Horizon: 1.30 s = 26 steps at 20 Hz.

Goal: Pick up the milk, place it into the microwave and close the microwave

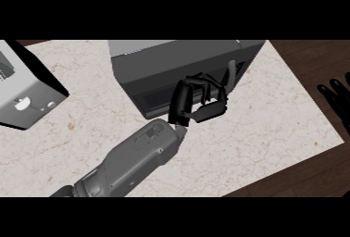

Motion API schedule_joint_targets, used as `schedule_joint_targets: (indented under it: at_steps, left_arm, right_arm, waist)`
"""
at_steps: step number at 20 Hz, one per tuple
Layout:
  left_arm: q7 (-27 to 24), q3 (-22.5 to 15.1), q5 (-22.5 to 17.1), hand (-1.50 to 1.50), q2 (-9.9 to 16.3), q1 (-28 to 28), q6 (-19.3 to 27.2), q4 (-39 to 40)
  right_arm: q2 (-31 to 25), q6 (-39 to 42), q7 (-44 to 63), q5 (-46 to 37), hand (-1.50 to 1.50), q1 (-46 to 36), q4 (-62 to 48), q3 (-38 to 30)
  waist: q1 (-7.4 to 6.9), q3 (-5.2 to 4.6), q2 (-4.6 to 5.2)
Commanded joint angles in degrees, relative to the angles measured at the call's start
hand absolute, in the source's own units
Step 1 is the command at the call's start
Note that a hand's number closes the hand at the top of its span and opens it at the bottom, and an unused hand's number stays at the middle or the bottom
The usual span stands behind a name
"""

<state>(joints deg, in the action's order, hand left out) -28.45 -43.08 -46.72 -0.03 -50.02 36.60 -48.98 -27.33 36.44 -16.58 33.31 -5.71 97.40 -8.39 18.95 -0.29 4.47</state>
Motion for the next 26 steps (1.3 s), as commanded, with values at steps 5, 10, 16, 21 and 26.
schedule_joint_targets:
  at_steps: [5,10,16,21,26]
  left_arm:
    - [-2.48,2.8,-2.77,1.5,0.03,-4.44,-0.64,5.08]
    - [-4.51,2.84,-4.04,1.5,0.03,-4.07,-1.2,5.98]
    - [-6.1,1.82,-5.42,1.5,0.03,-4.52,-1.4,6.31]
    - [-7.8,1.77,-6.59,1.5,0.03,-4.32,-1.48,6.89]
    - [-8.64,1.23,-7.94,1.5,0.03,-4.41,-1.49,7.18]
  right_arm:
    - [-1.18,-0.31,1.87,3.09,-1.5,-1.12,0.68,-0.74]
    - [-2.58,-0.52,2.95,4.3,-1.5,-1.22,0.23,-1.91]
    - [-3.4,-0.64,4.35,6.34,-1.5,-2.58,1.08,-1.78]
    - [-4.3,-0.29,4.98,7.66,-1.5,-2.21,0.93,-2.44]
    - [-5.0,-0.39,5.91,9.26,-1.5,-2.32,0.94,-2.85]
  waist:
    - [0.86,0.03,0.65]
    - [0.8,0.06,0.95]
    - [1.12,0.02,1.16]
    - [1.45,0.12,1.17]
    - [1.76,0.14,1.07]
